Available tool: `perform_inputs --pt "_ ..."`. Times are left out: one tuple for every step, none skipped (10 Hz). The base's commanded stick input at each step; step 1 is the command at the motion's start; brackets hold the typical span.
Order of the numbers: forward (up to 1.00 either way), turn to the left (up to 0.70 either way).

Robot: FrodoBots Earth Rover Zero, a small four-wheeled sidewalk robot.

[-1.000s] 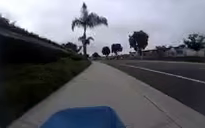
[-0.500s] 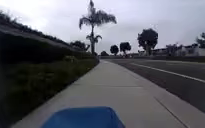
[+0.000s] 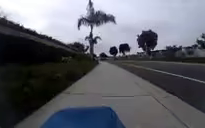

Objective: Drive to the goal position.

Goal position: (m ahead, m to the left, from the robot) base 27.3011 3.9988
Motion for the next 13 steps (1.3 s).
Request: perform_inputs --pt "1.00 0.00" --pt "1.00 0.00" --pt "1.00 0.00" --pt "1.00 0.00" --pt "1.00 0.00" --pt "1.00 0.00" --pt "1.00 0.00" --pt "1.00 0.00" --pt "1.00 0.00" --pt "1.00 0.00" --pt "1.00 0.00" --pt "1.00 0.00" --pt "1.00 0.00"
